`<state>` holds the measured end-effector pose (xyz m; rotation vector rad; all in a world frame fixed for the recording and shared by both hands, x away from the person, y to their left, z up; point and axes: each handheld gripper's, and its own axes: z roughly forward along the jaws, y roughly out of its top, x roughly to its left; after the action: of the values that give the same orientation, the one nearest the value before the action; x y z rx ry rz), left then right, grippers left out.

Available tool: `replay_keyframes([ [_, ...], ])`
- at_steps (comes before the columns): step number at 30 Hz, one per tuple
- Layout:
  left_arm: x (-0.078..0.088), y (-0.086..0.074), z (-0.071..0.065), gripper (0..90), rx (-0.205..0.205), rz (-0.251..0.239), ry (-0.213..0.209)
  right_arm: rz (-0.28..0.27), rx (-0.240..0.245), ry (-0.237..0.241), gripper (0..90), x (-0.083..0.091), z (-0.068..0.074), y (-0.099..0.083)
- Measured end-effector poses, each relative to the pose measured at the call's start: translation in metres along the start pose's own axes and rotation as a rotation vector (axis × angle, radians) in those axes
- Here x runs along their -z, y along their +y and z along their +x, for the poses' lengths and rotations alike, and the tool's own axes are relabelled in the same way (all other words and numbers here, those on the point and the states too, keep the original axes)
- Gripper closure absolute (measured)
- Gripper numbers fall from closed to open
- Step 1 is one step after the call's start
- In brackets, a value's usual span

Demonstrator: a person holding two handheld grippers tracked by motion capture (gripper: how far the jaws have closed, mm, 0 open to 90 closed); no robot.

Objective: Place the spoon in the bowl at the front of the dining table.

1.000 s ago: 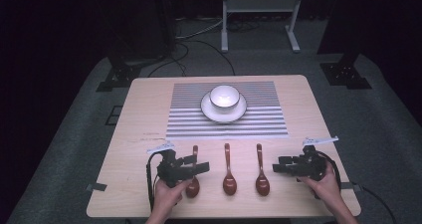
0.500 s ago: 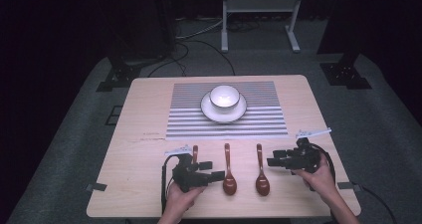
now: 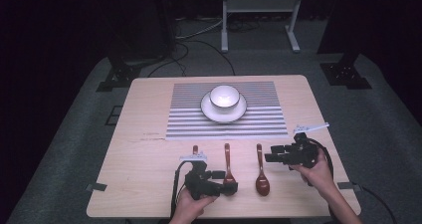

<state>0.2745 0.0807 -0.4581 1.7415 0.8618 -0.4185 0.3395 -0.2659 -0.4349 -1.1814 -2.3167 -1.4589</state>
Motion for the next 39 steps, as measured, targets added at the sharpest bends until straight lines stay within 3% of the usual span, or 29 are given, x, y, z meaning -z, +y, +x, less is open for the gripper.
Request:
replay_keyframes([
  [18, -0.020, -0.011, -0.001, 6.0, 0.004, 0.093, -0.031, 0.018, 0.026, 0.006, 32.6, -0.009, 0.007, 0.013],
  [27, -0.024, -0.012, 0.000, 5.9, 0.008, 0.135, -0.024, 0.029, 0.045, 0.004, 32.6, -0.014, 0.013, 0.022],
  [30, -0.027, -0.014, 0.001, 6.0, 0.006, 0.176, 0.003, 0.043, 0.057, 0.006, 32.6, -0.019, 0.018, 0.027],
  [39, -0.028, -0.013, 0.006, 6.1, 0.021, 0.198, 0.004, 0.091, 0.059, 0.003, 32.6, -0.031, 0.020, 0.034],
])
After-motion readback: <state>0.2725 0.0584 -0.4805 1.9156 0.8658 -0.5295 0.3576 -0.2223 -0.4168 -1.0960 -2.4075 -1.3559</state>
